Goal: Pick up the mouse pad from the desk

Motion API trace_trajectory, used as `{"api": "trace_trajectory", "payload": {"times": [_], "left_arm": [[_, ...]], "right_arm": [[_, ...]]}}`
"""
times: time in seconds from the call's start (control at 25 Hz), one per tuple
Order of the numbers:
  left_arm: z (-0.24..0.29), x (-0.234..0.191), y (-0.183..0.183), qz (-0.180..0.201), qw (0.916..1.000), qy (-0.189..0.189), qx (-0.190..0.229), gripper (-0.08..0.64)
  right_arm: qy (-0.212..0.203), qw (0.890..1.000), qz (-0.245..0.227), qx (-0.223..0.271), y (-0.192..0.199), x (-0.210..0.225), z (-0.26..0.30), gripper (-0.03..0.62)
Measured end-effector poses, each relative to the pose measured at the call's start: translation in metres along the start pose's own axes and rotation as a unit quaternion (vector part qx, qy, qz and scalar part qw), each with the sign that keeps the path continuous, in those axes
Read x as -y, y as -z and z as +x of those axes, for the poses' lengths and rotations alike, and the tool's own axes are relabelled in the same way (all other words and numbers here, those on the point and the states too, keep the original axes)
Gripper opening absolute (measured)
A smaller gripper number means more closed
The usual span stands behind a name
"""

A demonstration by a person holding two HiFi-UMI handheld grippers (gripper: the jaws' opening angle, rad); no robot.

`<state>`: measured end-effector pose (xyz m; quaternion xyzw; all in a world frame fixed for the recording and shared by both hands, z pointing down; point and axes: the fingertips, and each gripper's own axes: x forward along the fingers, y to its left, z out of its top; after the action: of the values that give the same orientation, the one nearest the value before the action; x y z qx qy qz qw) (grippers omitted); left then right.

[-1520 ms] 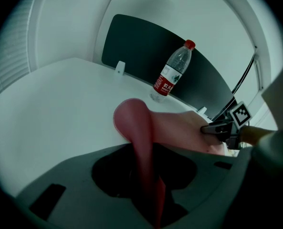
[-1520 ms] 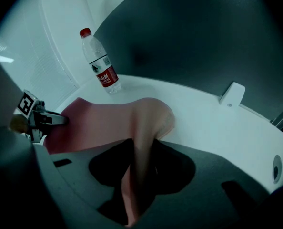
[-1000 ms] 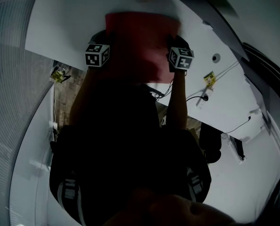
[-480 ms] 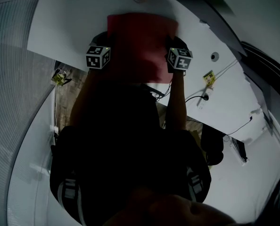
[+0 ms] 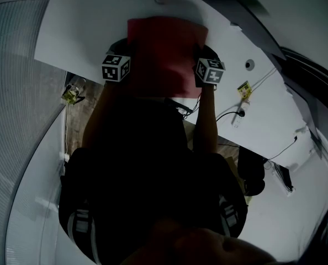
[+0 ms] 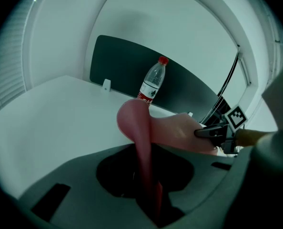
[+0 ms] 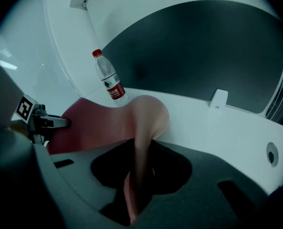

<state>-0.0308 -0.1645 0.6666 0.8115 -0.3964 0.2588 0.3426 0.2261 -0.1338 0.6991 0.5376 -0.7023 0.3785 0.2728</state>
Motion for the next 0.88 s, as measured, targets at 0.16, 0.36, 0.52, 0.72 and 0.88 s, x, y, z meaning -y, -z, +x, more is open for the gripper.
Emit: {"api": "trace_trajectory", "payload": {"times": [0.16, 0.36, 0.52, 0.72, 0.88], "left_arm": [[-0.004, 0.004, -0.002, 0.005, 1.0000, 0.003, 0.005, 0.069], [-0.009, 0.010, -0.005, 0.010, 0.9998, 0.008, 0.012, 0.069], [-0.012, 0.017, -0.008, 0.018, 0.9996, 0.013, 0.017, 0.069], [-0.017, 0.026, -0.009, 0.025, 0.9992, 0.017, 0.025, 0.068], [-0.020, 0.032, -0.010, 0.031, 0.9988, 0.022, 0.032, 0.067]], "right_arm": [[0.000, 1.000, 0.004, 0.008, 0.000, -0.002, -0.007, 0.089], [0.002, 1.000, 0.012, 0.018, 0.002, -0.002, -0.016, 0.087], [0.004, 0.999, 0.018, 0.027, 0.004, -0.001, -0.025, 0.086], [0.006, 0.999, 0.025, 0.040, 0.008, 0.000, -0.037, 0.086], [0.011, 0.998, 0.029, 0.047, 0.011, 0.001, -0.046, 0.086]]}}
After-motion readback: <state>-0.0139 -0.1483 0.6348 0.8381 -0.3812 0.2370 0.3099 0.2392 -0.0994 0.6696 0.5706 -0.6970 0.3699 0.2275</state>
